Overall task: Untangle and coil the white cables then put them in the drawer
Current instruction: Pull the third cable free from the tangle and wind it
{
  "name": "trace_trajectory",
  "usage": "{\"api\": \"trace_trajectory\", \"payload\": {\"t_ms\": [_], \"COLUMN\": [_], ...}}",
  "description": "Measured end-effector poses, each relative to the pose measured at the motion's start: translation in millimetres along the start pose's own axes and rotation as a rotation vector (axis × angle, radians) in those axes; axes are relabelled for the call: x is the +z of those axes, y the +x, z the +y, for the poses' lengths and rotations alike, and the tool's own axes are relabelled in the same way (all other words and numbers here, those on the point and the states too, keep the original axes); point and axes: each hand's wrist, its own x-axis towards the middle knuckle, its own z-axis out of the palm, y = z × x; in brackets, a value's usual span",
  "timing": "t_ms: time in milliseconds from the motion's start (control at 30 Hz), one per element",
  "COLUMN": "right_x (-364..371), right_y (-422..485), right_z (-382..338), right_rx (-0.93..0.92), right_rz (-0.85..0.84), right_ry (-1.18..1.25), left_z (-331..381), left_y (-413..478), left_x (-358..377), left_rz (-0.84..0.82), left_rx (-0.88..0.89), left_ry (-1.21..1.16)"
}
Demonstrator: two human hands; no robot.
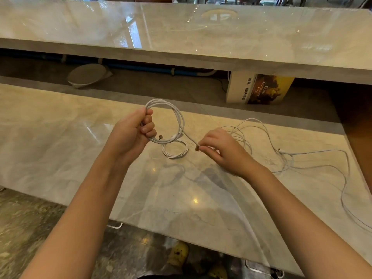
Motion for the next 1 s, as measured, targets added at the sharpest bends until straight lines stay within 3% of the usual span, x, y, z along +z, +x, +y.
{"api": "trace_trajectory", "payload": {"t_ms": [67,133,200,300,367,467,567,733,1000], "right_x": [5,9,13,16,14,4,-2,-1,8], "right_y": [3,9,16,23,25,27,25,20,23], "right_z": [3,-5,-15,-34,-43,-49,-50,-52,-50], "right_rx": [0.023,0.202,0.379,0.614,0.714,0.776,0.707,0.635,0.727], "right_rz": [0.051,0.075,0.063,0.087,0.12,0.192,0.163,0.088,0.232], "right_ry": [-0.208,-0.14,0.116,0.743,1.075,1.357,1.297,1.114,1.029], "left_z": [-4,-9,-15,-26,-35,-43,-48,-50,-53], "left_y": [1,3,6,7,6,6,7,14,21], "left_x": [2,6,10,19,23,26,30,36,42], "left_rz": [-0.011,-0.022,-0.013,0.018,0.067,0.182,0.269,0.37,0.291], "left_rx": [-0.025,-0.055,-0.065,-0.037,0.018,0.15,0.232,0.229,0.153], "left_ry": [-0.074,-0.187,-0.253,-0.197,-0.037,0.281,0.439,0.493,0.481]}}
